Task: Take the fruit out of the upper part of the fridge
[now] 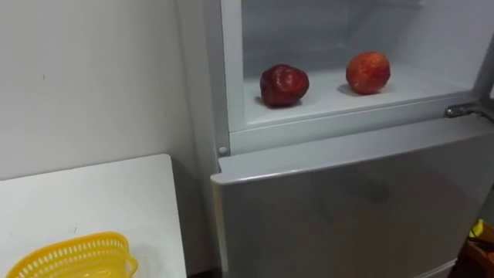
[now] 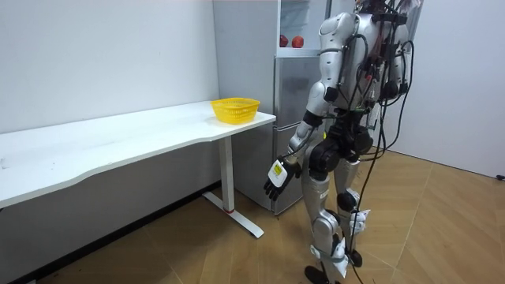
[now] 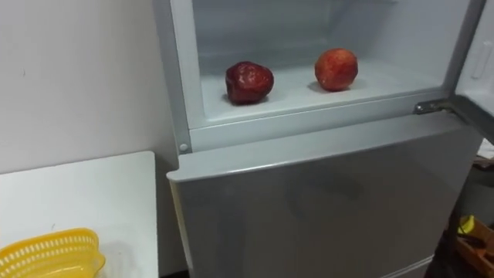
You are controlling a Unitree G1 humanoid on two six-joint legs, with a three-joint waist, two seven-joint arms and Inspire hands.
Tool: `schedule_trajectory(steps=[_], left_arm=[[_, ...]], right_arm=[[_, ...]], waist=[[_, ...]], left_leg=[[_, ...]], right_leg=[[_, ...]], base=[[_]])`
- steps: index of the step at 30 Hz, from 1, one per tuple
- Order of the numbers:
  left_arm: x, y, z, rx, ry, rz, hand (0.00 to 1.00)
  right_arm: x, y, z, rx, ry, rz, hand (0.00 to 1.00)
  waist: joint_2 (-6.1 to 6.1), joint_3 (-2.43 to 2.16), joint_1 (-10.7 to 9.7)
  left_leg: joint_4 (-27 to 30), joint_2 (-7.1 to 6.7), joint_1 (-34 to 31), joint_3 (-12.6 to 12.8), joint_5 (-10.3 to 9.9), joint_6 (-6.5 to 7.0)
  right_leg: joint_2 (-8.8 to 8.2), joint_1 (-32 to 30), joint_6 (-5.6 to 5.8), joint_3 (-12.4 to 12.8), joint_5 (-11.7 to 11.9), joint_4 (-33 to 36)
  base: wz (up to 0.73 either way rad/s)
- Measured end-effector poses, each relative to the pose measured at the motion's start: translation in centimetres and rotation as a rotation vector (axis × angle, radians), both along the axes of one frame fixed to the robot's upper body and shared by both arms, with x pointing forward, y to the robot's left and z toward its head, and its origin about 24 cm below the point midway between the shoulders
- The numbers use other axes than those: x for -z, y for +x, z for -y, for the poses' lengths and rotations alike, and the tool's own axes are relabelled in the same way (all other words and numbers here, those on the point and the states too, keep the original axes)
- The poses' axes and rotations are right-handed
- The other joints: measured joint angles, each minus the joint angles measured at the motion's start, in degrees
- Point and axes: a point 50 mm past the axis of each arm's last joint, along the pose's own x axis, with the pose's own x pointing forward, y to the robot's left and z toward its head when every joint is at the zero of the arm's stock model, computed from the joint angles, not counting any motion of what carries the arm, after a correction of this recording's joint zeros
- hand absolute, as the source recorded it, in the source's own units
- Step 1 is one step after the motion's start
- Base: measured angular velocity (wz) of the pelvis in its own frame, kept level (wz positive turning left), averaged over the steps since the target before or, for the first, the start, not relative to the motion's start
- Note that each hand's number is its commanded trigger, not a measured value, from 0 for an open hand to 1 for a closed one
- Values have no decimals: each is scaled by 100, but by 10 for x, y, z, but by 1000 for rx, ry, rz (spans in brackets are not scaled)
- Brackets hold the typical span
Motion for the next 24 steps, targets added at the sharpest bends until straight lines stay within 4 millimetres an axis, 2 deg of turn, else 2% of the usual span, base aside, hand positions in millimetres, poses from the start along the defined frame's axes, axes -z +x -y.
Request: schedule_trajectory(steps=[2,4,8,11,18,22,24], left_arm=[[0,0,-1,3,2,6,0],[-1,0,-2,12,3,11,0],[-1,-2,-5,40,3,-1,0],[0,-6,-7,36,7,-16,0],[-2,-8,-14,24,20,-18,0],[-3,-6,-19,58,41,-18,0],[-4,-6,-21,74,49,-20,0]], right_arm=[[-16,2,-2,17,-34,87,0],[-35,3,-4,23,-88,180,0],[-63,11,-10,30,-189,340,0],[-73,15,-12,47,-221,403,0],[-116,19,-18,51,-276,634,0],[-132,21,-20,31,-309,735,0],[-137,23,-20,16,-307,751,0]], waist=[[-13,4,4],[-45,-16,41],[-67,-22,33],[-83,-23,36],[-181,-16,55],[-283,-31,56],[-316,-53,65]], left_leg=[[1,6,-2,4,1,-1],[4,8,10,20,1,-1],[3,11,54,47,1,-1],[-5,17,89,39,0,-1],[1,30,29,-37,0,-2],[4,30,7,-97,1,-4],[5,30,6,-119,1,-5]], right_leg=[[8,-5,-2,0,1,5],[11,8,-3,3,2,3],[17,40,-5,36,4,19],[25,119,-8,24,6,-12],[34,86,-26,-46,17,-10],[33,87,-29,-78,20,-18],[27,102,-29,-115,21,-20]], base=[[0],[0],[-4],[2],[6],[5],[8]])
